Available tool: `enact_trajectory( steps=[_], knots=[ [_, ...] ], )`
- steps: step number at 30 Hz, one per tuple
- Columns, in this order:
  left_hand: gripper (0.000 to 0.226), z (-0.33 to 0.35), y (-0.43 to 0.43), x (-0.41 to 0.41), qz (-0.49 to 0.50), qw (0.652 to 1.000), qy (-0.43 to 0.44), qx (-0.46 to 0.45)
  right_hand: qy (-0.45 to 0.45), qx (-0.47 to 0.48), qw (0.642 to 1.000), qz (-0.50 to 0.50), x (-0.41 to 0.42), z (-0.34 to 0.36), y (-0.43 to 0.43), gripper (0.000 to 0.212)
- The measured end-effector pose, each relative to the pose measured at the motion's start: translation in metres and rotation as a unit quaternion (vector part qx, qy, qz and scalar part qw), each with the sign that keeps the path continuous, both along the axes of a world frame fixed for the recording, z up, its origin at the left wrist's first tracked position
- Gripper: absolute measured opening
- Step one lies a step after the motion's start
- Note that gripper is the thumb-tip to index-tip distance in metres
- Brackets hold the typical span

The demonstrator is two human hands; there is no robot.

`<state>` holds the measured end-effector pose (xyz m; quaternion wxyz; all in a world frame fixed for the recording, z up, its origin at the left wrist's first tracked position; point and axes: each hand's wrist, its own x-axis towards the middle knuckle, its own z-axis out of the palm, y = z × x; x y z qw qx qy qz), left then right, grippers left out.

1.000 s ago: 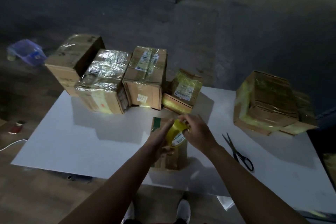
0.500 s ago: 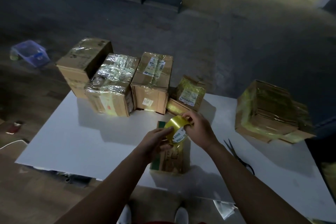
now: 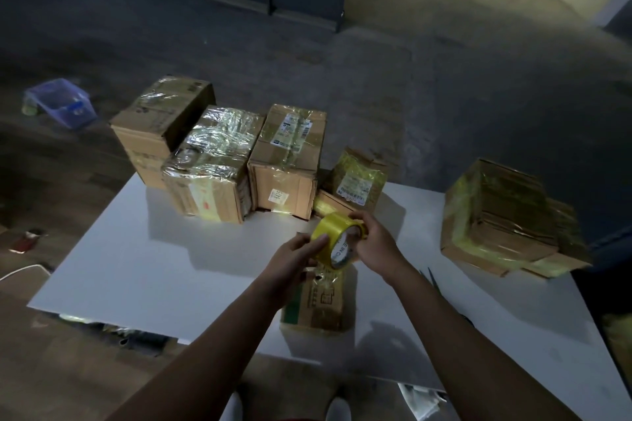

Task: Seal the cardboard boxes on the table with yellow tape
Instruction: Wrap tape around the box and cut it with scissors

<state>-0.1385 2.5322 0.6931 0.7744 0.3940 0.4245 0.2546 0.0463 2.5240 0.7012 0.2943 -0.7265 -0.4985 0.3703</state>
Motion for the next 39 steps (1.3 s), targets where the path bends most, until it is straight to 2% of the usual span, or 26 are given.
enact_trajectory(
  steps=[7, 15, 18, 21, 26, 33, 35, 37, 39],
  knots=[
    [0.031, 0.002, -0.001, 0.001, -0.014, 0.999, -0.037, -0.016, -0.010, -0.025, 1.000, -0.003, -0.004, -0.001, 0.002, 0.040],
    [0.062, 0.002, -0.001, 0.001, -0.006, 0.999, 0.042, -0.021, -0.049, -0.029, 0.995, 0.077, -0.007, 0.007, 0.003, 0.027],
    [0.041, 0.004, 0.004, -0.002, -0.004, 0.999, 0.033, -0.018, -0.079, -0.035, 0.993, 0.084, -0.006, 0.009, 0.004, 0.028],
    [0.021, 0.006, 0.010, 0.000, -0.003, 0.998, 0.063, 0.003, -0.110, -0.029, 0.988, 0.107, -0.008, 0.009, 0.003, 0.031],
    [0.012, 0.015, 0.014, -0.001, -0.021, 0.992, 0.102, 0.067, -0.118, -0.033, 0.984, 0.131, -0.012, 0.012, 0.001, 0.037],
    [0.009, 0.020, 0.015, -0.005, -0.017, 0.995, 0.077, 0.068, -0.129, -0.013, 0.983, 0.128, -0.013, 0.018, 0.003, 0.028],
    [0.013, 0.022, 0.016, -0.003, -0.022, 0.994, 0.079, 0.077, -0.133, -0.002, 0.983, 0.124, -0.013, 0.021, 0.004, 0.026],
    [0.036, 0.024, 0.018, -0.001, -0.038, 0.991, 0.094, 0.092, -0.145, 0.003, 0.981, 0.126, -0.014, 0.024, 0.004, 0.030],
    [0.048, 0.029, 0.020, -0.001, -0.050, 0.989, 0.096, 0.099, -0.148, 0.007, 0.981, 0.124, -0.014, 0.028, 0.005, 0.033]
  ],
)
